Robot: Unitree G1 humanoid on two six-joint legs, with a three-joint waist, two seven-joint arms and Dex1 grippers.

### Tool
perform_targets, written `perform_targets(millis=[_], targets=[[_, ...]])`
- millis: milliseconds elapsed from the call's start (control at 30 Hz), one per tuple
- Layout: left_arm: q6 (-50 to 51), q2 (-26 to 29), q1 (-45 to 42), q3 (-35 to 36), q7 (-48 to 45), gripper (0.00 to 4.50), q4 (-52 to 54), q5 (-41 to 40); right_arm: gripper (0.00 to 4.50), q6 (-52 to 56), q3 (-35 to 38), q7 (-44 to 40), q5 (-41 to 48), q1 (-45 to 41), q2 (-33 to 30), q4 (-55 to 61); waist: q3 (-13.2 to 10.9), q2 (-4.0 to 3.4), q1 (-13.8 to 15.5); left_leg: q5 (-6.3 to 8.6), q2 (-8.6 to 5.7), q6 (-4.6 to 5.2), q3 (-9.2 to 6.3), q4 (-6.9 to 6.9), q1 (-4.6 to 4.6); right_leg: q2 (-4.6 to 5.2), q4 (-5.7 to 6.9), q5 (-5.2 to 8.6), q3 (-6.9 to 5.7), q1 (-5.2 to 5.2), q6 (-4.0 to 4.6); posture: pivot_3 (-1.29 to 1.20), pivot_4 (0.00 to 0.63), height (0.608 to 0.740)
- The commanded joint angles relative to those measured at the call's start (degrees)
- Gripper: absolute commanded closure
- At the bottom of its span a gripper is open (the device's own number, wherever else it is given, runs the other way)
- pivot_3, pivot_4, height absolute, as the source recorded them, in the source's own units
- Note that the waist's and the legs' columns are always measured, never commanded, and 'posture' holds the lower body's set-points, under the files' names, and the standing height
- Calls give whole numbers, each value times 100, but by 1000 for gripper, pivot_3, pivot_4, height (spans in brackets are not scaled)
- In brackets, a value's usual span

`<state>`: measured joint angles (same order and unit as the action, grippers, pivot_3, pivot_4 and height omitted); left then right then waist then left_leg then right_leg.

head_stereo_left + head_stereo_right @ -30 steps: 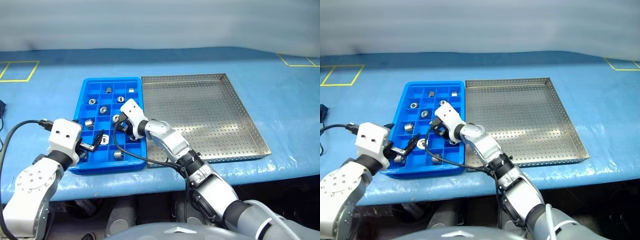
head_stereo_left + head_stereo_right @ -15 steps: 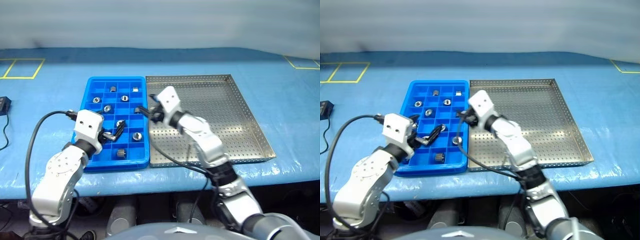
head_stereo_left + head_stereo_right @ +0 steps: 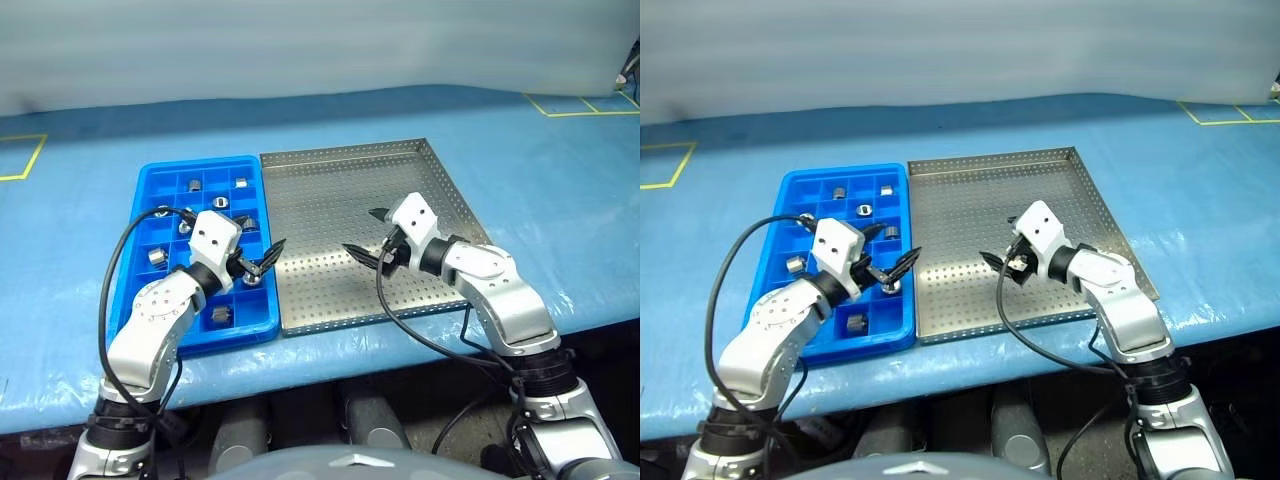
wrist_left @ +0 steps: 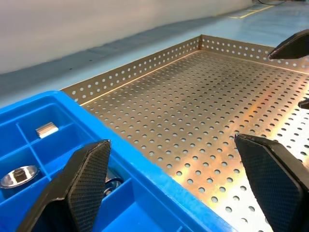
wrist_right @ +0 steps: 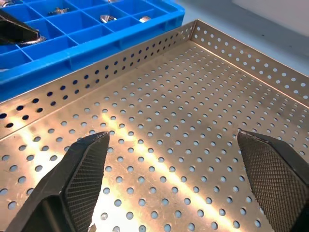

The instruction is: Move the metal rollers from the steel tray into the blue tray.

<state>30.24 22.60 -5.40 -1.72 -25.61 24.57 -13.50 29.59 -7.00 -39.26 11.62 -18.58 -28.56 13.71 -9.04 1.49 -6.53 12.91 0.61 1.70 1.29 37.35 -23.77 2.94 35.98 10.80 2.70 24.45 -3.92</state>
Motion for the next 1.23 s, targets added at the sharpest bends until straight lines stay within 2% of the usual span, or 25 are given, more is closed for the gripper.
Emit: perform_targets(millis=[33,233,1233], targets=[[5,133,16,-38,-35,0,174,81,37,-42,127,62,99,-45,72,130,0,0,-36,0,0,0,1,1,0,0,0,0,2,0,-3,-181,150,740],[87,201,58,-61,187,0,293,320,37,-57,-104,482,-347,-163,203,-106,0,0,-57,0,1,0,3,4,1,0,0,-6,7,1,-6,-166,150,740],[341,397,89,133,354,0,518,412,37,-300,-125,851,-498,-318,721,-250,0,0,-47,0,1,1,5,5,-1,1,1,-23,12,3,5,-174,150,740]])
